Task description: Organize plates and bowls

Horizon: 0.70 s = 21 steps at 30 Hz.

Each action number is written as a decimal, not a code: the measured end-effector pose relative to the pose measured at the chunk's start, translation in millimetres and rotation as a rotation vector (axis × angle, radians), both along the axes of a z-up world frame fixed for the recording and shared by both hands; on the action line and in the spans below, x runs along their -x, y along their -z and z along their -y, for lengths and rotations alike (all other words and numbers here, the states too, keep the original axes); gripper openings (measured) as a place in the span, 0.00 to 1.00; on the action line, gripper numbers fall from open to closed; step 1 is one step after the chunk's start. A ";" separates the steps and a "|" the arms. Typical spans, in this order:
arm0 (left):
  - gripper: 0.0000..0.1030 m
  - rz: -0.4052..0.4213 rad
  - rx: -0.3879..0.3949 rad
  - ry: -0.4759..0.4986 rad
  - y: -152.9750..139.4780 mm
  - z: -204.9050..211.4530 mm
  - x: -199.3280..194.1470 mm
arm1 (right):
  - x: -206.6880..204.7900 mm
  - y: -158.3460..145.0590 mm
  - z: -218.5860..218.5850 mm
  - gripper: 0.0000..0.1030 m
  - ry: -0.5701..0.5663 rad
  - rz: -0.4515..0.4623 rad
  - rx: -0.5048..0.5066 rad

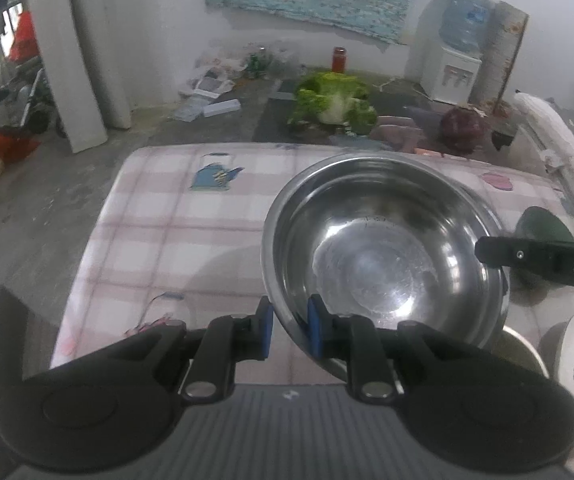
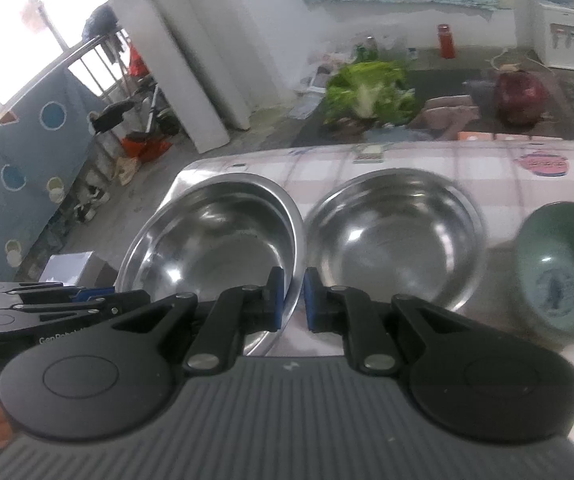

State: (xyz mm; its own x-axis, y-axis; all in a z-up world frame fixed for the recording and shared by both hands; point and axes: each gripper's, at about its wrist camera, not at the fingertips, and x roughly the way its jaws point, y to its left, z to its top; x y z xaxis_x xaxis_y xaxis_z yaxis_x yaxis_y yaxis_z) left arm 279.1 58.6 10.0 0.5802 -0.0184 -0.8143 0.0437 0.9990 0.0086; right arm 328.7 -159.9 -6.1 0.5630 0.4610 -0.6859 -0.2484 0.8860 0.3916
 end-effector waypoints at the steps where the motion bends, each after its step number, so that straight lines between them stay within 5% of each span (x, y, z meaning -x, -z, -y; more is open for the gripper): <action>1: 0.19 -0.002 -0.003 0.008 0.4 5.6 -4.6 | -3.5 0.5 6.5 0.09 0.009 -0.002 0.003; 21: 0.20 -0.112 -0.054 0.099 47.0 88.8 -91.4 | -71.7 55.6 71.5 0.11 0.106 -0.066 0.112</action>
State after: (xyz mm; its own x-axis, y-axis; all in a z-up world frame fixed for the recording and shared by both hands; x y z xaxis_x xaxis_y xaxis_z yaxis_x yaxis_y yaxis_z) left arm 370.5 -30.2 -37.0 0.4834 -0.0253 -0.8750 0.1456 0.9880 0.0519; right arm 400.4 -231.4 -61.6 0.5561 0.3201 -0.7670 -0.1285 0.9449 0.3012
